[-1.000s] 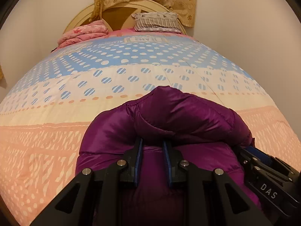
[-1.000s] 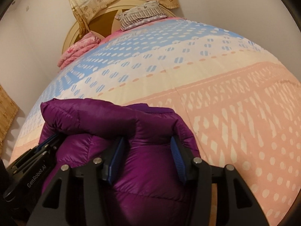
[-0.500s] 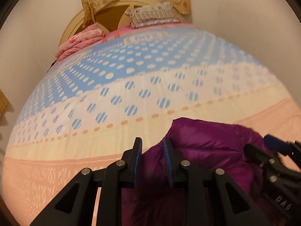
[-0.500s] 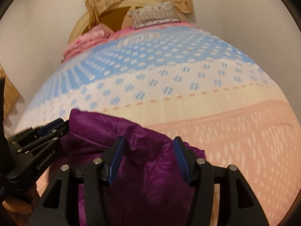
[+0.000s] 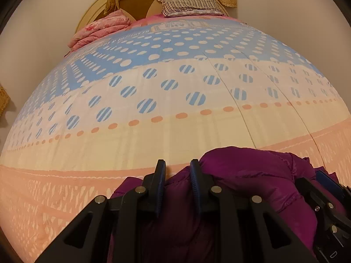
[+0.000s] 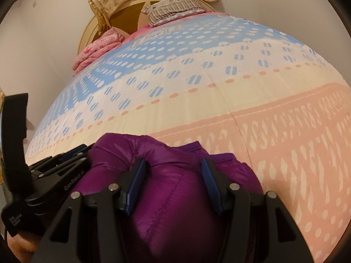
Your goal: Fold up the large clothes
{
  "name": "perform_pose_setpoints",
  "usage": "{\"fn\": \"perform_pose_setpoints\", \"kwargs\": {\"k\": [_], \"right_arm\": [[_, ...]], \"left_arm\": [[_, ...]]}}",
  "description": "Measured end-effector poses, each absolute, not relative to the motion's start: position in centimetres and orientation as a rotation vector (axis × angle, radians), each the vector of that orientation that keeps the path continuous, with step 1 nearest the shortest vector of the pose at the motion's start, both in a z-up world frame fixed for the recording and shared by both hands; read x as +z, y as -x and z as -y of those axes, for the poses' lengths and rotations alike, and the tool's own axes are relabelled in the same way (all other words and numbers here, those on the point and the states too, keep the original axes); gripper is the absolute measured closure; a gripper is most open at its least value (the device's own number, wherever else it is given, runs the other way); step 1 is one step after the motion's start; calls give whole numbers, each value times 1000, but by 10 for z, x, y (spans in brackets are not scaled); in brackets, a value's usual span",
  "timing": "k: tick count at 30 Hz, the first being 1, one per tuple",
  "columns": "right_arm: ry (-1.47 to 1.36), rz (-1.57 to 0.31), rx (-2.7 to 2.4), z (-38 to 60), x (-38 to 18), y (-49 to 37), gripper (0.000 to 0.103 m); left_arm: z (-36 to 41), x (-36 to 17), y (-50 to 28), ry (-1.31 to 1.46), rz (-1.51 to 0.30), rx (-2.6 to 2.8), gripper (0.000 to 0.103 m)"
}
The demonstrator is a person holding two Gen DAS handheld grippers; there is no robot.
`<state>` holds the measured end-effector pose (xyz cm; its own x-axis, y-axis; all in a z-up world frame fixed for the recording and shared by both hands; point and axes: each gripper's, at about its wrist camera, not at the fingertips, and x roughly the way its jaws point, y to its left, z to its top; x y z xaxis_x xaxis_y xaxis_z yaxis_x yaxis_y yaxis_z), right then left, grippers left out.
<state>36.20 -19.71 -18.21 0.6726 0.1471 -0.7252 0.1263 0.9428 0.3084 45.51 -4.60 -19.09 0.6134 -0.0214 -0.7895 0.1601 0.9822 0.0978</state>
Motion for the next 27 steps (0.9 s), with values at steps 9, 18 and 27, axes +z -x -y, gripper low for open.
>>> {"fn": "perform_pose_setpoints", "kwargs": {"k": [9,18,27], "right_arm": [[-326,-889,35,200,-168,-355,43],[-472,-752,129,272,-133,-250,9],[-535,-834,173,269,-167,-250,9]], "left_arm": [[5,-149,-418,-60,-880,-297,79],[-95,-133,-363,347,-844,-427,1],[-73,-177,-341,511,-913,-521,1]]}}
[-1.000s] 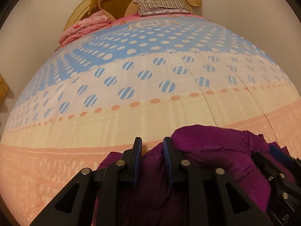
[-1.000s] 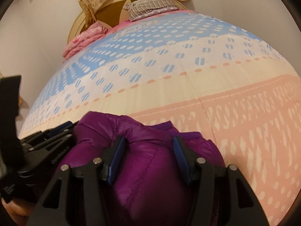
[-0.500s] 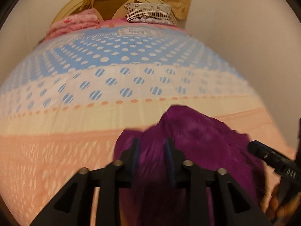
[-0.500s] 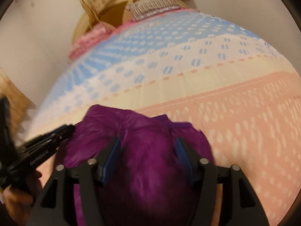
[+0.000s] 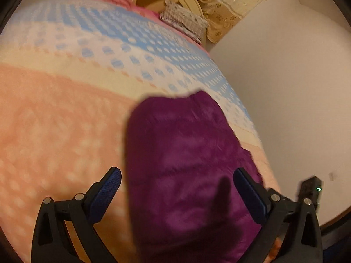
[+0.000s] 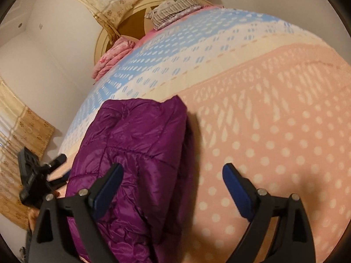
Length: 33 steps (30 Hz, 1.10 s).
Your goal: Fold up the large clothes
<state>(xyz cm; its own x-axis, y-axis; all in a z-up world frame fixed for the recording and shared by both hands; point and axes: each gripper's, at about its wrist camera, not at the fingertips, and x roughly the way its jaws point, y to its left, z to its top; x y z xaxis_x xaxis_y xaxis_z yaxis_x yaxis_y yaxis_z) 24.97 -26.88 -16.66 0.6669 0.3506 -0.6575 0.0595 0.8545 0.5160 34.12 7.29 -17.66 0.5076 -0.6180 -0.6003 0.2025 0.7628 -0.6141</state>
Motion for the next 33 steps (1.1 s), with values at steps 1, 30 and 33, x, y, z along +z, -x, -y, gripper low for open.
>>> {"fn": "perform_pose_setpoints", "kwargs": {"k": [1,30,33], "right_arm": [[-533,-840,179,269,-169,-252,9],[-630,-822,403,235,-153,-198,63],[-629,-774,351,262,-133,-170,63]], "left_arm": [[-66,-180,-342,501,-930,-532,1],[12,-120,-290,371,-875,-824,9],[50,-106,-280,345,-877,-908,9]]}}
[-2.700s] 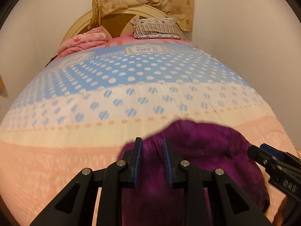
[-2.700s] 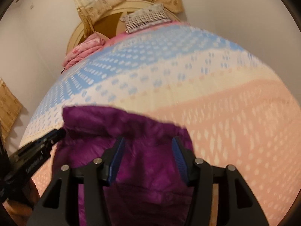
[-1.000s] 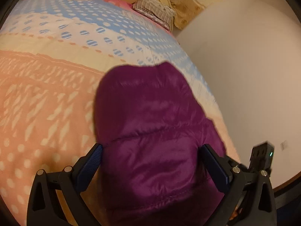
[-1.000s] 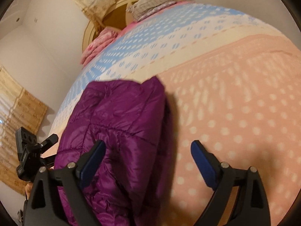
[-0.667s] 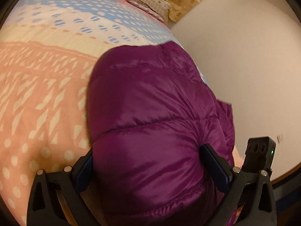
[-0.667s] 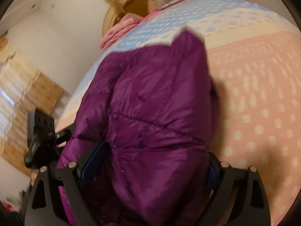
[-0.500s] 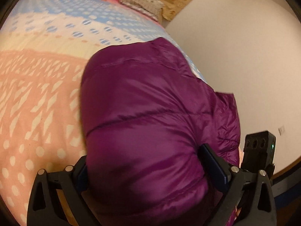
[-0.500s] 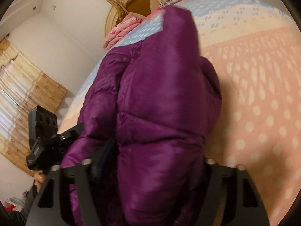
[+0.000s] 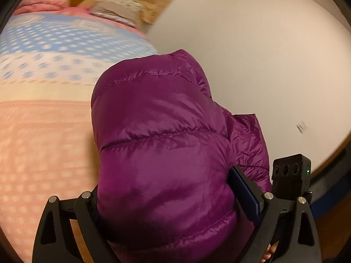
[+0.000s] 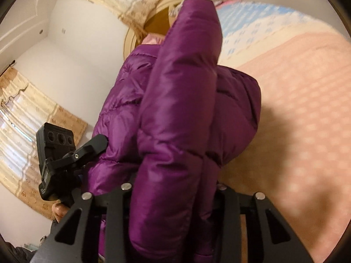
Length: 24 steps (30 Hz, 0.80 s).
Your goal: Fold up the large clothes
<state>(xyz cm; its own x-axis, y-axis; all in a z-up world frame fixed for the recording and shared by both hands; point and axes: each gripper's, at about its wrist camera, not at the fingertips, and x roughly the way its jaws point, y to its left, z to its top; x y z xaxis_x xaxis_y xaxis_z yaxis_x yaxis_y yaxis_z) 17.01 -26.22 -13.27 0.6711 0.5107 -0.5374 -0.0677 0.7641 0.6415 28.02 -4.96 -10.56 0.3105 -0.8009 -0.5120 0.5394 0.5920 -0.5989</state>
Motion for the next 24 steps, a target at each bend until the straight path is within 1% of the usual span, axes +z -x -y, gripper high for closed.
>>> {"fn": "perform_pose_setpoints", "kwargs": {"k": [4,8,15,20,24], "right_arm": [[-607,-726,253,303,-109,-129,63],[-618,-695,138,349,-98,-96,63],[-675,-650,-28,431,-110,-61,64],[-709,-681,-69,468,-131,-60,64],[-714,-711,-67,472,-138,-74,64]], "left_arm": [[110,-96,-272,300,-893,-1011,9],[180,-92,-266,226,-912,-1091,9],[278,-104,-256,101,-949,-1117,9],[304,-122,-257,37,-978,-1048,9],[313,-131,-260,19,-978,-1013,9]]}}
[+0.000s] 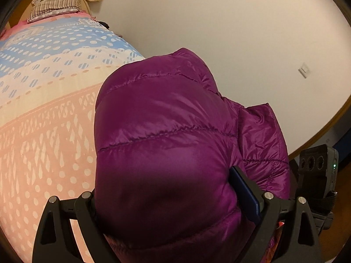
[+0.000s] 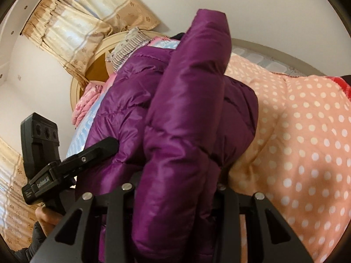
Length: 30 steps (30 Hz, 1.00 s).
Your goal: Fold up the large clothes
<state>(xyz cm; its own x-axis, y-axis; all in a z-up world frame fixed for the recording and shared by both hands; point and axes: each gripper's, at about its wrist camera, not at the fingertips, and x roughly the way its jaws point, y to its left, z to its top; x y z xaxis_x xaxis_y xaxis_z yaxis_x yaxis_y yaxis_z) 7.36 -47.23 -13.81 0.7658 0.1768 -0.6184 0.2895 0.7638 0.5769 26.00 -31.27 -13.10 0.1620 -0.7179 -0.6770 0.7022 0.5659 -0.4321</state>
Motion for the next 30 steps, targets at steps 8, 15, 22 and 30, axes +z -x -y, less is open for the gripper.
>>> {"fn": "perform_pose_setpoints", "kwargs": {"k": [8,15,22,30], "right_arm": [[-705,-732,-47,475,-138,-92,64],[-754,-755,-11,479,-155,-96,64],[-782,-772,18,482,-166,-111,61],[-852,-766,70,487,-175,-127,61]], "left_arm": [[324,-142,-268,-4,-968,-973,9],[323,-152,-270,-18,-984,-928,9],[311,-169,-280,60,-1020,-855,9],[312,-178,-282,25,-992,-807,5]]}}
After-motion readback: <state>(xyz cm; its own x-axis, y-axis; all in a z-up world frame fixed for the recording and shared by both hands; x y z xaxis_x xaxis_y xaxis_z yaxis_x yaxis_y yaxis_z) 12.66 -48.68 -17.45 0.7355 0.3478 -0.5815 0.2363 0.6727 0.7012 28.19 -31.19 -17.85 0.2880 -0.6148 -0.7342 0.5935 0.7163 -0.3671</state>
